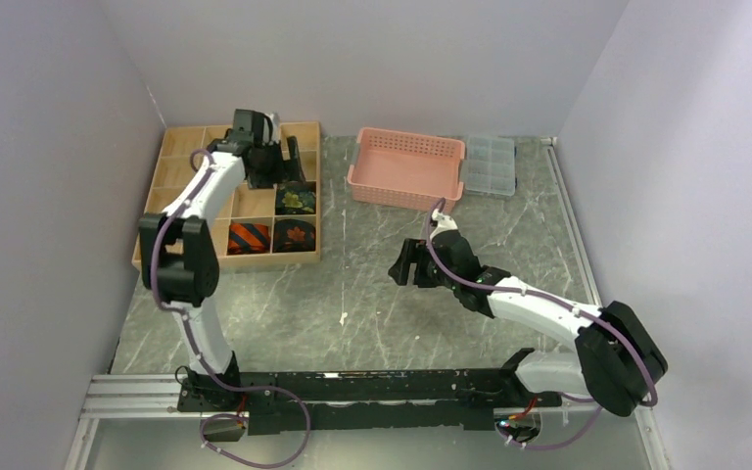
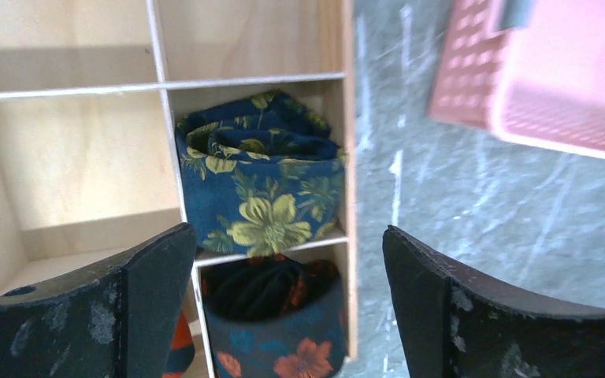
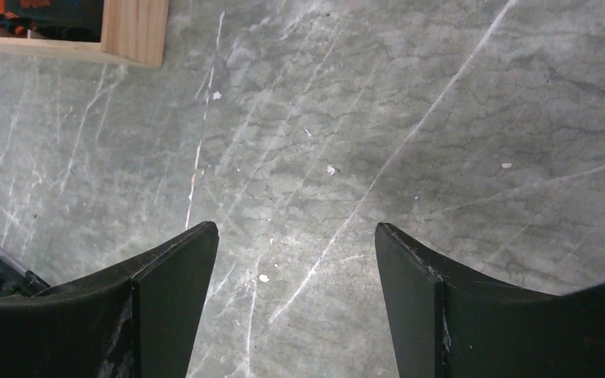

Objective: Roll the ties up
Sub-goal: Reset both arms

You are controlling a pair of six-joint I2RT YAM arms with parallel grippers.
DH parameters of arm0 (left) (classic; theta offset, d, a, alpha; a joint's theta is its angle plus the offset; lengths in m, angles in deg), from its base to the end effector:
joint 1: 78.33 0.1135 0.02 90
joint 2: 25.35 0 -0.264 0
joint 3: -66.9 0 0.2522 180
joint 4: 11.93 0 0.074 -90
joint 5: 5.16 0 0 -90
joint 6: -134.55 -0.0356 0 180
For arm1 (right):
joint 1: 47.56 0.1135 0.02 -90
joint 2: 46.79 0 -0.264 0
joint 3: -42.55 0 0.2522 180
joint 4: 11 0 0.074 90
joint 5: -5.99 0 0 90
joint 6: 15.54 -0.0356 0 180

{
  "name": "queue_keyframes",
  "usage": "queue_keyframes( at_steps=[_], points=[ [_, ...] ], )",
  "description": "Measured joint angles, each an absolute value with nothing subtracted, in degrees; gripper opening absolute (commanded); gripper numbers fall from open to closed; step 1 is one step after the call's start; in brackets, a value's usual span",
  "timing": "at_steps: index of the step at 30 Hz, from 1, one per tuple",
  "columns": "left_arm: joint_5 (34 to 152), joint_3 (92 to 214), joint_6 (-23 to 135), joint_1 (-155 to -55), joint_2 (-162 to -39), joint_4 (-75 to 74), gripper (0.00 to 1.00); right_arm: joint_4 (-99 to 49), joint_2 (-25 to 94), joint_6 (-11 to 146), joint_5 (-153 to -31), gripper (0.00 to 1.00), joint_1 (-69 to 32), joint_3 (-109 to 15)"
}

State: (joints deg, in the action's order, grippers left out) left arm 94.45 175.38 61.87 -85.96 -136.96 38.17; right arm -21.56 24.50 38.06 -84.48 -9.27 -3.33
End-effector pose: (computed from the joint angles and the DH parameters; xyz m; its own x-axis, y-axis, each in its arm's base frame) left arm 0.4297 -0.0636 0.2578 -0.8264 -0.1854 -0.5317 -0.0168 0.9519 -0.3059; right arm 0.1975 0.1563 0.1910 -0.7419 0.1704 -0.6486 -0.2294 0.8444 0.4841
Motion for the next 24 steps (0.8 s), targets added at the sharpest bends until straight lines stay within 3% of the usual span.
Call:
queue_keyframes(
  at_steps=[12,15,24],
  points=[
    [90.86,158.26,66.65,-87.30,-106.93,25.99,0.94,-26.87,17.16,39.85,-80.96,0.83,-9.34,-4.97],
    [88.53,150.75,68.27,-87.41,-101.37,25.80,0.94,-28.84,14.03,40.01,-78.82,0.99,-9.32,-5.84],
    [85.79,145.91,72.56,-87.41,-93.03,31.17,0.94,-23.92,-0.02,35.50,-69.99,1.00,-9.32,-1.91]
  ],
)
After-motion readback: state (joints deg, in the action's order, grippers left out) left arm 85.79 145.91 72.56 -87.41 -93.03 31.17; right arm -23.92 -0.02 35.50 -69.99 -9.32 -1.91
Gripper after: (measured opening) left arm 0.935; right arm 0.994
